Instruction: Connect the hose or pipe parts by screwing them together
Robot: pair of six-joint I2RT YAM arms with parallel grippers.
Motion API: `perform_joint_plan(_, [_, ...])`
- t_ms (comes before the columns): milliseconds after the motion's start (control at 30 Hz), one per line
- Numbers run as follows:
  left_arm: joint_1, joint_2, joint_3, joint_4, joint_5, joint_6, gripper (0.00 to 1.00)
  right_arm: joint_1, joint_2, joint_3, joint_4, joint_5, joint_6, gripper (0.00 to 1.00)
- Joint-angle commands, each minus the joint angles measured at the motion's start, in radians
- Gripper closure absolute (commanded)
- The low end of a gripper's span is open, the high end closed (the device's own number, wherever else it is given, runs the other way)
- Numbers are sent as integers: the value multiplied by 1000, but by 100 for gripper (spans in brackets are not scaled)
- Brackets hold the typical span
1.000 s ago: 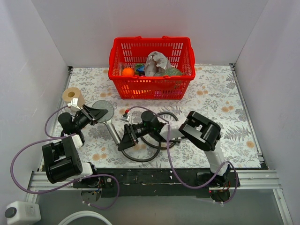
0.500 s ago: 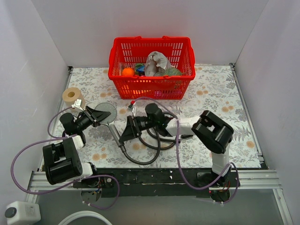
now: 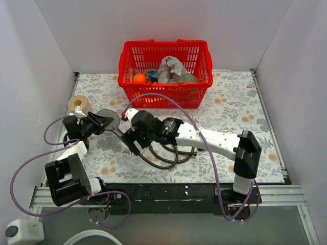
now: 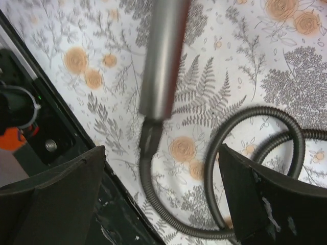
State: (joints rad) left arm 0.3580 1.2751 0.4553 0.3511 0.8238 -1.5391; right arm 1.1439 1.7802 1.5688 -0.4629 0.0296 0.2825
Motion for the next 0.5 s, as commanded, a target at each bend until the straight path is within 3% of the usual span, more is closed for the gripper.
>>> perform_joint_plan(0, [6, -36, 84, -179, -143, 68, 100, 122, 51, 82, -235, 295, -123, 3])
perform_joint_plan(167, [-1, -45, 118, -270, -198, 106, 100, 197, 119, 163, -247, 335, -170, 10])
perform_joint_plan(467, [-2, -63, 117, -281, -147, 89, 100, 220, 208, 183, -204, 482, -210, 25])
